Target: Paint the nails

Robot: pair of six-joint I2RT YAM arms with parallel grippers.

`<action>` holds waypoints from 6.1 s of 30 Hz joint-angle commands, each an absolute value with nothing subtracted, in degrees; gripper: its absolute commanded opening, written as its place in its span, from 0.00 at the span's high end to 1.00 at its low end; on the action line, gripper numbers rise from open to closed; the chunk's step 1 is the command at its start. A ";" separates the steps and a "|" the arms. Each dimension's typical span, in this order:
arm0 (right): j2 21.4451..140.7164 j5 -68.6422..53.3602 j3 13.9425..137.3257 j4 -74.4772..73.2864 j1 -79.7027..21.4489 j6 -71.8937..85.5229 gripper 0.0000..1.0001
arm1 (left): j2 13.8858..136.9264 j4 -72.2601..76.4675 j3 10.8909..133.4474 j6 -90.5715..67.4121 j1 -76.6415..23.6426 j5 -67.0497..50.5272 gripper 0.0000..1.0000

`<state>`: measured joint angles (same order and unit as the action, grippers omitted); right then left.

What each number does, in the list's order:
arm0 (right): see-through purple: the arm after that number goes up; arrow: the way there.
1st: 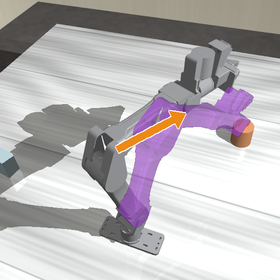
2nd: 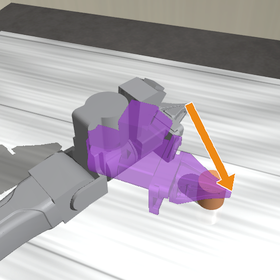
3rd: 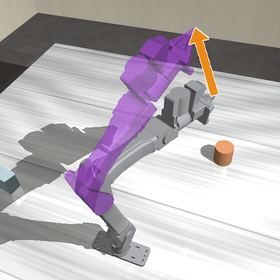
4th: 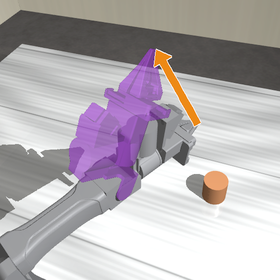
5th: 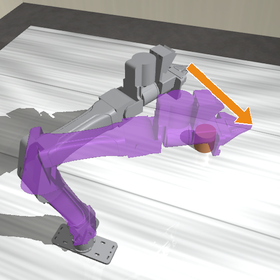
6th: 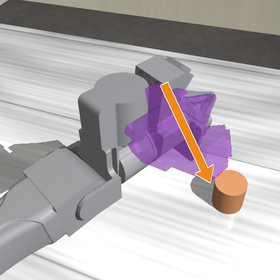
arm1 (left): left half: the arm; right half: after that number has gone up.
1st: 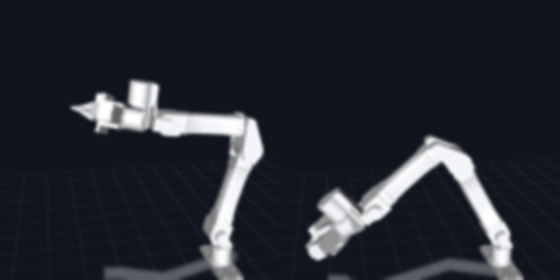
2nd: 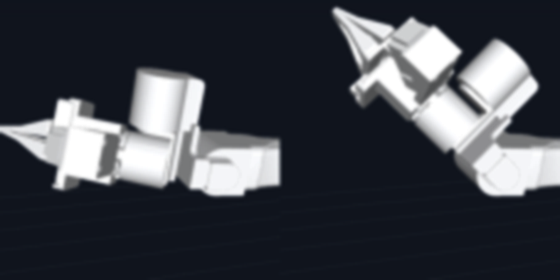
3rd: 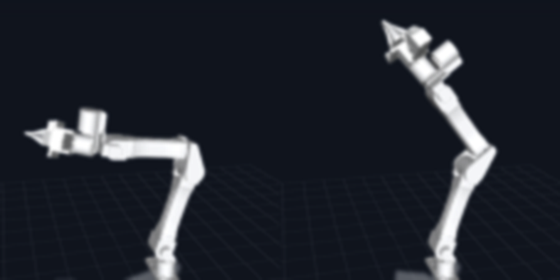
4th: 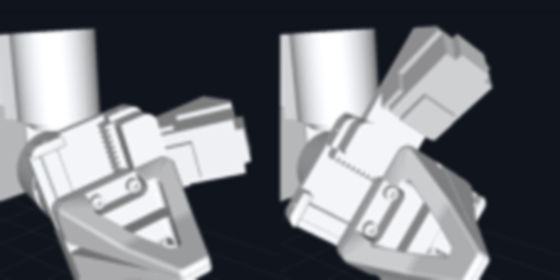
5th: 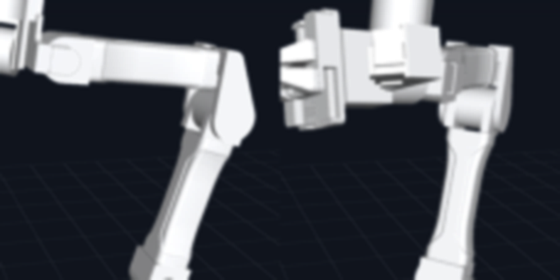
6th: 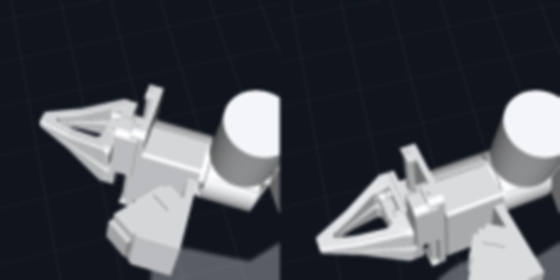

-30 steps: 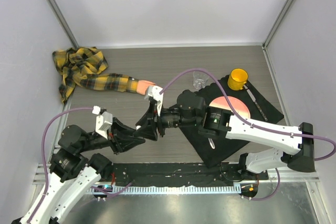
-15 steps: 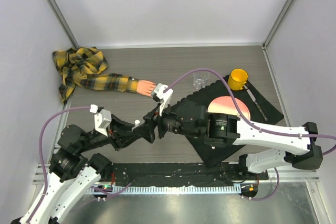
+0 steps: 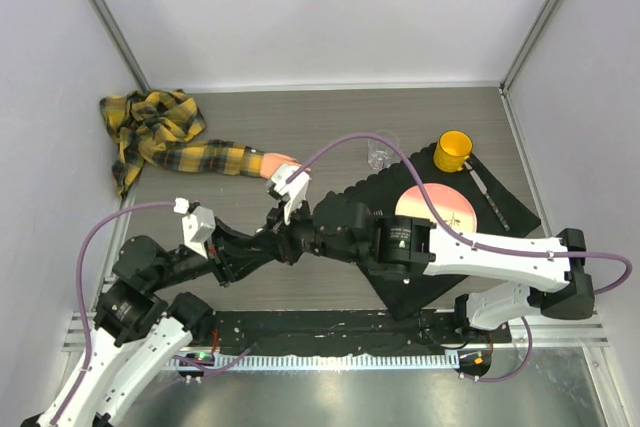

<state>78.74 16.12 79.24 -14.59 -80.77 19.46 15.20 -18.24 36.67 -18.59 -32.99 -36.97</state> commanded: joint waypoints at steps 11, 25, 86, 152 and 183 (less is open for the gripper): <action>76.64 -37.06 65.57 9.85 -66.09 15.99 0.93 | 15.20 -11.07 37.97 -20.30 -33.05 -45.53 1.00; 73.21 18.77 77.33 -18.53 -75.05 26.98 0.32 | 17.22 -17.66 39.64 -16.53 -33.05 -31.13 1.00; 80.41 12.39 86.39 -19.95 -78.66 19.61 0.57 | 15.12 -17.67 39.55 -16.00 -33.05 -30.15 1.00; 80.95 -3.08 95.89 -37.27 -75.50 18.46 0.60 | 17.14 -11.34 38.14 -20.57 -33.05 -47.29 1.00; 78.93 -15.63 93.69 -35.51 -77.34 1.50 1.00 | 20.83 -6.43 37.36 -23.55 -33.13 -58.59 1.00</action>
<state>80.97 -5.43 94.43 -39.20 -76.97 6.81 19.55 -13.72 36.51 -20.93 -32.95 -50.52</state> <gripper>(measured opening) 0.198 0.295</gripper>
